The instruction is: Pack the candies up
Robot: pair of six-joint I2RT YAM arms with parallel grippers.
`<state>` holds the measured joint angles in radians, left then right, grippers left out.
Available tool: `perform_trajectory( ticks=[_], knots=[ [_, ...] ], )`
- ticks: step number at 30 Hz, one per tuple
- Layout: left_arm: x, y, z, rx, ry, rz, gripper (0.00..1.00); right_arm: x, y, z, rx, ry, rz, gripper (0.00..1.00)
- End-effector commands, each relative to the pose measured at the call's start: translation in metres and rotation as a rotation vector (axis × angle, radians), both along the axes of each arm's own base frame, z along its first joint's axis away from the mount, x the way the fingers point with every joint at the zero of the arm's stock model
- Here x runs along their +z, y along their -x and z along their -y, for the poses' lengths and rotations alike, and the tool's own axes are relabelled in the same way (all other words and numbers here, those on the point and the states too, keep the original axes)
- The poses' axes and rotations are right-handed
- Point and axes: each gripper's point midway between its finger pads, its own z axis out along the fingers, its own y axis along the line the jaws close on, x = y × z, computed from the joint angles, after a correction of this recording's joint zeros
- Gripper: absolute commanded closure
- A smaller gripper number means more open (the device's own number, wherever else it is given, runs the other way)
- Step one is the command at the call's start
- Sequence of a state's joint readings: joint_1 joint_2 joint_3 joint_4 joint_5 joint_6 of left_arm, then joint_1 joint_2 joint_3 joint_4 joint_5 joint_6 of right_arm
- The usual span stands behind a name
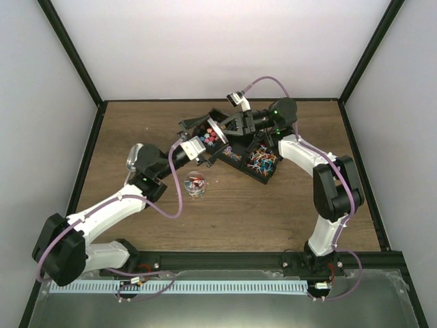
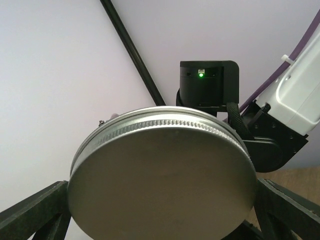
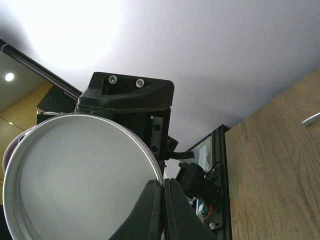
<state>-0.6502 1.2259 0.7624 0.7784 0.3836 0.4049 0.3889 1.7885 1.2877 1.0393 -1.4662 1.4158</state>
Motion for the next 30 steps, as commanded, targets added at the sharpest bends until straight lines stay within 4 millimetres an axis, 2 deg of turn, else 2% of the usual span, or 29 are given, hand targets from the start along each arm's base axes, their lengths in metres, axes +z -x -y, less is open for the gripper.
perform_trajectory(
  ticks=[1, 11, 21, 23, 25, 26, 29, 30],
  knots=[
    [0.008, 0.000, 0.000, 0.021, 0.021, 0.055, 0.00, 0.014, 0.003, -0.003, 0.016, -0.015, 0.048, 0.99],
    [0.007, -0.001, 0.000, 0.042, 0.034, 0.038, 0.00, 0.013, 0.003, -0.004, 0.019, -0.013, 0.042, 0.99],
    [0.006, -0.001, 0.000, 0.040, 0.023, 0.021, 0.09, 0.012, 0.002, -0.004, 0.020, -0.011, 0.040, 0.98],
    [0.006, 0.000, -0.001, 0.040, 0.018, 0.023, 0.11, 0.011, 0.002, -0.004, 0.020, -0.008, 0.036, 0.85],
    [0.007, 0.001, -0.002, 0.043, 0.014, 0.022, 0.13, 0.009, 0.001, -0.004, 0.019, -0.005, 0.028, 0.78],
    [0.005, 0.001, -0.002, 0.045, 0.007, 0.017, 0.13, 0.009, -0.001, -0.004, 0.016, -0.004, 0.024, 0.71],
    [0.004, -0.001, -0.006, 0.071, -0.003, -0.002, 0.13, 0.005, -0.007, -0.001, 0.005, 0.006, 0.007, 0.37],
    [0.003, -0.001, -0.009, 0.082, -0.011, -0.010, 0.13, 0.003, -0.012, 0.002, -0.009, 0.008, 0.009, 0.23]
  ],
)
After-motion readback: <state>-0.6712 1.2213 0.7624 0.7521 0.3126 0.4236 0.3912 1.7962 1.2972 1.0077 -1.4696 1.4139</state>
